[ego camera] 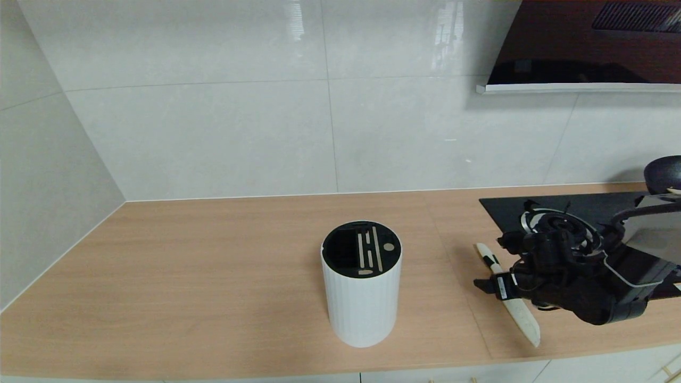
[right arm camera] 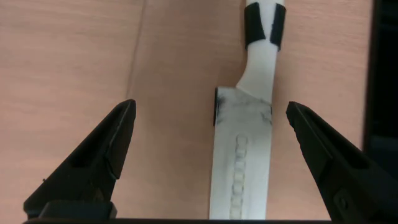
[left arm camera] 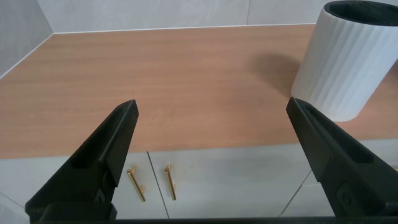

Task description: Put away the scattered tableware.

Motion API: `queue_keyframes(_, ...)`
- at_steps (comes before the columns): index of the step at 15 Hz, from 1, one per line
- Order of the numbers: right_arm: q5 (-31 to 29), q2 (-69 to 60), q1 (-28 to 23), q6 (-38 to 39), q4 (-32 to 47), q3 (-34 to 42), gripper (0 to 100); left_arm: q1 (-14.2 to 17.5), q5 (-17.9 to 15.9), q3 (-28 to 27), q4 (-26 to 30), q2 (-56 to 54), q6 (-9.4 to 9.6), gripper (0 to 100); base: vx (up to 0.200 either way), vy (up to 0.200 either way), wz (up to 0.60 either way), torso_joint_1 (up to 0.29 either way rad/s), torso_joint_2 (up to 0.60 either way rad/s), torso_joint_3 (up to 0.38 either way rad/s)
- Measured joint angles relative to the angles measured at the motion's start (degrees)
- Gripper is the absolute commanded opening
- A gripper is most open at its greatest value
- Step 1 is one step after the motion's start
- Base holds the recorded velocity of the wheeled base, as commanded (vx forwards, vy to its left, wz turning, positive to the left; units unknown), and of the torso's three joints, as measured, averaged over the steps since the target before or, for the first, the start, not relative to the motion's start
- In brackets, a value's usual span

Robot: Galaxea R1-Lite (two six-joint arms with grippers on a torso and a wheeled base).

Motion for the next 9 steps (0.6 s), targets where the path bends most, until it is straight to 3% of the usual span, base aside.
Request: queue_keyframes(9,-3.22,3.38,-1.16,-0.61,-0.09,-1.79,100,0.00,-0.01,0.02,-0.02,0.00,0.00,100,0.000,0.000,0.00,0.000,0.00,0.000)
